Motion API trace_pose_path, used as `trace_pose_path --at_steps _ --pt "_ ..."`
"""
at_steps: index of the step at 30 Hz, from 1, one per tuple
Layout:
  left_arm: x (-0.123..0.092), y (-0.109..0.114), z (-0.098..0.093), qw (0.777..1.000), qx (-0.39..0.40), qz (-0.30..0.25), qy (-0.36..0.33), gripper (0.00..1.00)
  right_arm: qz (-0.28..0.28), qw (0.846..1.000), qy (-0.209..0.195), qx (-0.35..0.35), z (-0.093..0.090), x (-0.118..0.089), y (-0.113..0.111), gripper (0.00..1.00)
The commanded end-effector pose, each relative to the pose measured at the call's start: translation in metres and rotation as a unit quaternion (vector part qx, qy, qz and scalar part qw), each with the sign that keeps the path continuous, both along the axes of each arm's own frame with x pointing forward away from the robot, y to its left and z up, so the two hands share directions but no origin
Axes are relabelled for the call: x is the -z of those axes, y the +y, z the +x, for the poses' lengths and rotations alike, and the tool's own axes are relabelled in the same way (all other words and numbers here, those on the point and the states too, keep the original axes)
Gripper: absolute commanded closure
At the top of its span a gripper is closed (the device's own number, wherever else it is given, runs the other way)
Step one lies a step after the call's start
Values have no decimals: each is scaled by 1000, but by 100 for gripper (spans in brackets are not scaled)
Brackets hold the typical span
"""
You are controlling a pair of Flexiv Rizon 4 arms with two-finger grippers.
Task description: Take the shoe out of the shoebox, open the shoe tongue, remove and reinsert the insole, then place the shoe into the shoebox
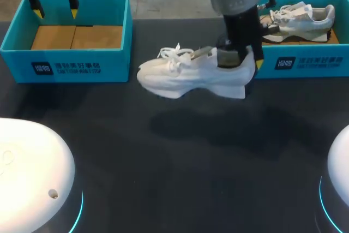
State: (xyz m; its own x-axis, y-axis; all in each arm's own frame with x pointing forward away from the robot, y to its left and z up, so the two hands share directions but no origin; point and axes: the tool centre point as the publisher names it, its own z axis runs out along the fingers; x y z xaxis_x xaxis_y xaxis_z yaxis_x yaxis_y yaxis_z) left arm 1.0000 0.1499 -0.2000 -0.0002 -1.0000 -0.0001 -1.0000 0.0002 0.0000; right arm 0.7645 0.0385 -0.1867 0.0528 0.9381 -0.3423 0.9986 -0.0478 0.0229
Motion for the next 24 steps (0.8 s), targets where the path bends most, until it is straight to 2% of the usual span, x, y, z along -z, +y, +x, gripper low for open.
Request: trace_pose_path --at_steps 1,15,18,22,24 --pt "0 0 0 1000 0 0 0 0 -2 1000 -3 -3 -11 5 10 100" --pt "0 0 0 1000 0 0 0 0 -21 999 13 -32 -39 31 35 100" --pt "0 0 0 1000 0 0 0 0 -21 999 15 -32 -41 41 39 100" --pt "0 0 0 1000 0 0 0 0 -49 998 23 -28 -40 62 41 100" --pt "0 0 0 1000 0 0 0 0 -36 999 21 -28 -40 73 40 100"
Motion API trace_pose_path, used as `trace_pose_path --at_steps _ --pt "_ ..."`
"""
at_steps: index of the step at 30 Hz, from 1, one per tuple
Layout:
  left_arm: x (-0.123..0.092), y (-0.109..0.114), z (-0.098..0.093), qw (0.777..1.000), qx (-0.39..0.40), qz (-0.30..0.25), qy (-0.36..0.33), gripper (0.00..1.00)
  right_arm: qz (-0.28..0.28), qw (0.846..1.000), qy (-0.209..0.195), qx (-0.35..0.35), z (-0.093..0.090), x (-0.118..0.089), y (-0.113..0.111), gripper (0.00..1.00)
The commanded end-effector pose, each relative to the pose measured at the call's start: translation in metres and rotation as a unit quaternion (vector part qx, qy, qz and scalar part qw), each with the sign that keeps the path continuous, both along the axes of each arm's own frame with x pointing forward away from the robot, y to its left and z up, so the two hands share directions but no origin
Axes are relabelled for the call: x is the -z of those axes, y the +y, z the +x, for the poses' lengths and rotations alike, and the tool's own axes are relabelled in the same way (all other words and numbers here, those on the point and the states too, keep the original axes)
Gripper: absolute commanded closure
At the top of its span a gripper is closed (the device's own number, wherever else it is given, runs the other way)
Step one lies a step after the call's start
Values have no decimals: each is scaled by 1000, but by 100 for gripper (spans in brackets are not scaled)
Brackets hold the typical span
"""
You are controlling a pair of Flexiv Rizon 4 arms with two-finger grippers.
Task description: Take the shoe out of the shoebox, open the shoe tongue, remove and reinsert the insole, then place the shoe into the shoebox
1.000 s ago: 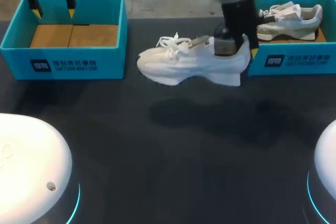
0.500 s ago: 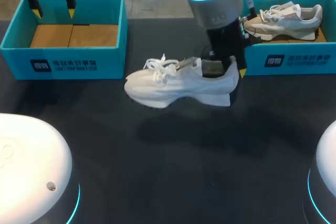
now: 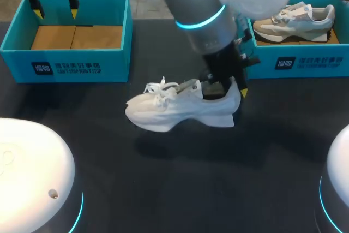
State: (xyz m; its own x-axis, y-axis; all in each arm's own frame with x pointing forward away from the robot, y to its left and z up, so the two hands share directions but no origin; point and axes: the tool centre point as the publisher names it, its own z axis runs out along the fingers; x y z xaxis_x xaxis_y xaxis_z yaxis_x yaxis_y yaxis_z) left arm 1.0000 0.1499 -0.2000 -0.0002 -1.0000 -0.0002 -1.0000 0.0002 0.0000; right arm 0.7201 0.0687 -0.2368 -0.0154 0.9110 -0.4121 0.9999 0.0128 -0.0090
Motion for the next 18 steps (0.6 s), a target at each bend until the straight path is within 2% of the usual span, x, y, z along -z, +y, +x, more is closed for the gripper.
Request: trace_pose_path --at_steps 1,7,15,18 --pt "0 0 0 1000 0 0 0 0 -8 1000 7 7 4 30 9 100" --pt "0 0 0 1000 0 0 0 0 -4 1000 0 16 2 61 8 100" --pt "0 0 0 1000 0 0 0 0 32 999 -29 20 5 91 2 100" --pt "0 0 0 1000 0 0 0 0 14 999 -35 5 8 100 0 100"
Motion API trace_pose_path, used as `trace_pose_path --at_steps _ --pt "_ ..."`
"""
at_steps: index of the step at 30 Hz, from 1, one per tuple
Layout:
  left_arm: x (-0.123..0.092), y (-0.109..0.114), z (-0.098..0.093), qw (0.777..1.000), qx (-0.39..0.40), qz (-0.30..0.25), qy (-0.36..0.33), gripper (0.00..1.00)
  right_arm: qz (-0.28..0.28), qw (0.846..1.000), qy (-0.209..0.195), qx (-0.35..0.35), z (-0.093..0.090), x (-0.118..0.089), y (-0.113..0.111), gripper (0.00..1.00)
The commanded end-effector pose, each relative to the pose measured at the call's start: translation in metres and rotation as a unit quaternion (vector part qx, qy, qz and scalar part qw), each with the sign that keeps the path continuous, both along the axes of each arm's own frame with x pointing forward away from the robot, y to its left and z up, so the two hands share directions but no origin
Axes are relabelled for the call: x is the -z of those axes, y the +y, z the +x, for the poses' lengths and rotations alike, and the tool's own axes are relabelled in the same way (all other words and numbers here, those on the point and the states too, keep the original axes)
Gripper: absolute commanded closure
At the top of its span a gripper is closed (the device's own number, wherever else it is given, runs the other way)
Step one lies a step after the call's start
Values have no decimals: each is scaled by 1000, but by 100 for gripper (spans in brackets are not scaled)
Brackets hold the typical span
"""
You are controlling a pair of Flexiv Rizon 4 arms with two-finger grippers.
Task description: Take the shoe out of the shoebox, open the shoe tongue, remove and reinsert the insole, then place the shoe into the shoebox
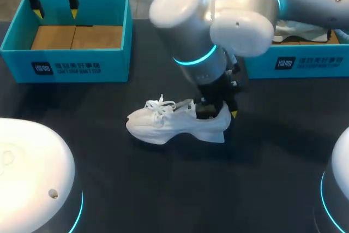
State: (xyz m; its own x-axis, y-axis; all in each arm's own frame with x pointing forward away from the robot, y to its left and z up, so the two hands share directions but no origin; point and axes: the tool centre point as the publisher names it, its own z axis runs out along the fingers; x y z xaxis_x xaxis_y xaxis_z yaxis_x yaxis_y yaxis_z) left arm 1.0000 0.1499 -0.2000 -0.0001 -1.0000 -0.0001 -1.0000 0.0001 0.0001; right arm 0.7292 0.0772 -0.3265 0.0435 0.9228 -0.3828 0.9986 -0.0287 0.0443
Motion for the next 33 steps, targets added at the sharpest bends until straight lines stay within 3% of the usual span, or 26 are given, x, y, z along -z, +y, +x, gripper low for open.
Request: trace_pose_path --at_steps 1,15,16,17,18,25,33 --pt "0 0 0 1000 0 0 0 0 -1 1000 -10 -15 0 13 -9 100" --pt "0 0 0 1000 0 0 0 0 -12 999 10 -35 8 44 -10 100" --pt "0 0 0 1000 0 0 0 0 -12 999 17 -33 8 46 -10 78" --pt "0 0 0 1000 0 0 0 0 -12 999 18 -33 8 46 -10 8" --pt "0 0 0 1000 0 0 0 0 11 999 13 -32 7 44 -11 0" --pt "0 0 0 1000 0 0 0 0 3 999 18 -35 0 19 -12 0" --pt "0 0 0 1000 0 0 0 0 32 993 -1 -116 0 -16 -6 0"
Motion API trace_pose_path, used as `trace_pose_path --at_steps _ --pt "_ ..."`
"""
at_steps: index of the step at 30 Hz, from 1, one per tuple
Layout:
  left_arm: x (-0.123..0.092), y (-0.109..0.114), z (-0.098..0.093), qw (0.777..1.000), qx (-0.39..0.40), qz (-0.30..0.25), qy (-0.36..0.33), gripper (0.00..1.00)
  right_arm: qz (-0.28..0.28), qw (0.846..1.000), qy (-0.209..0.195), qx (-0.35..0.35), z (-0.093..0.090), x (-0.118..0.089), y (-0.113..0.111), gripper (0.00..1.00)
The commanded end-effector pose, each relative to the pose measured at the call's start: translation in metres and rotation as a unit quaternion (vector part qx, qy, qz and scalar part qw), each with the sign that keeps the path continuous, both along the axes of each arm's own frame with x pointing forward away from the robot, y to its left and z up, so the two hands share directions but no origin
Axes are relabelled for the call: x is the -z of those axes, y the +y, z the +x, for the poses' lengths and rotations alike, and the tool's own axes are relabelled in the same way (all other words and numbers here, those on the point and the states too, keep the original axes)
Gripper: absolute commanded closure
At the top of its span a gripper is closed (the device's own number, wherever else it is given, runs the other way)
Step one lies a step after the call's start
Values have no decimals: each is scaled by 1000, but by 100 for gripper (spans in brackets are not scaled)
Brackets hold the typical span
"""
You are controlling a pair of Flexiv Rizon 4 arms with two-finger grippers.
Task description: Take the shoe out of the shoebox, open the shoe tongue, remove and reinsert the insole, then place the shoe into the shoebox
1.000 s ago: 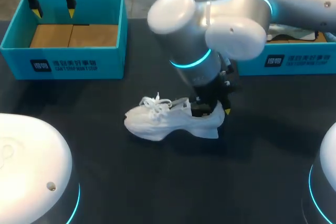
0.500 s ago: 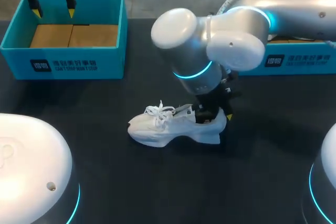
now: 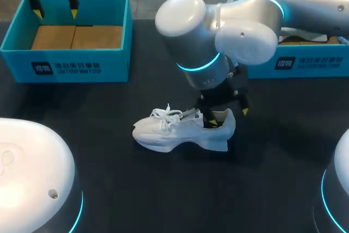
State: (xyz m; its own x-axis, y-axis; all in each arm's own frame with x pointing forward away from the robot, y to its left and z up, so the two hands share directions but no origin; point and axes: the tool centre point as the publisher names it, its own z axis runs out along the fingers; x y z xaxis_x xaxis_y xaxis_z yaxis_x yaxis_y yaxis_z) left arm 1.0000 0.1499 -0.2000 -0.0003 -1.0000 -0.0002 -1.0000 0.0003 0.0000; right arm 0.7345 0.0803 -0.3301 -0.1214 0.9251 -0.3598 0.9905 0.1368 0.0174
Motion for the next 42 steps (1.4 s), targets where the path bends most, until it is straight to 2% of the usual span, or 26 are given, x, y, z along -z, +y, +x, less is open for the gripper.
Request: trace_pose_path --at_steps 1,3,6,8,11,13,37,42 --pt "0 0 0 1000 0 0 0 0 31 998 -17 -51 -4 -24 -7 0" --pt "0 0 0 1000 0 0 0 0 52 995 -24 -87 -2 -30 -5 0" --pt "0 0 0 1000 0 0 0 0 97 977 -36 -186 1 -41 0 0" --pt "0 0 0 1000 0 0 0 0 128 956 -35 -260 2 -46 5 0" --pt "0 0 0 1000 0 0 0 0 130 922 -35 -362 2 -53 14 0" --pt "0 0 0 1000 0 0 0 0 127 907 -41 -399 3 -55 17 0" --pt "0 0 0 1000 0 0 0 0 124 908 -36 -399 5 -55 18 0" --pt "0 0 0 1000 0 0 0 0 127 860 -45 -493 0 -61 17 0"
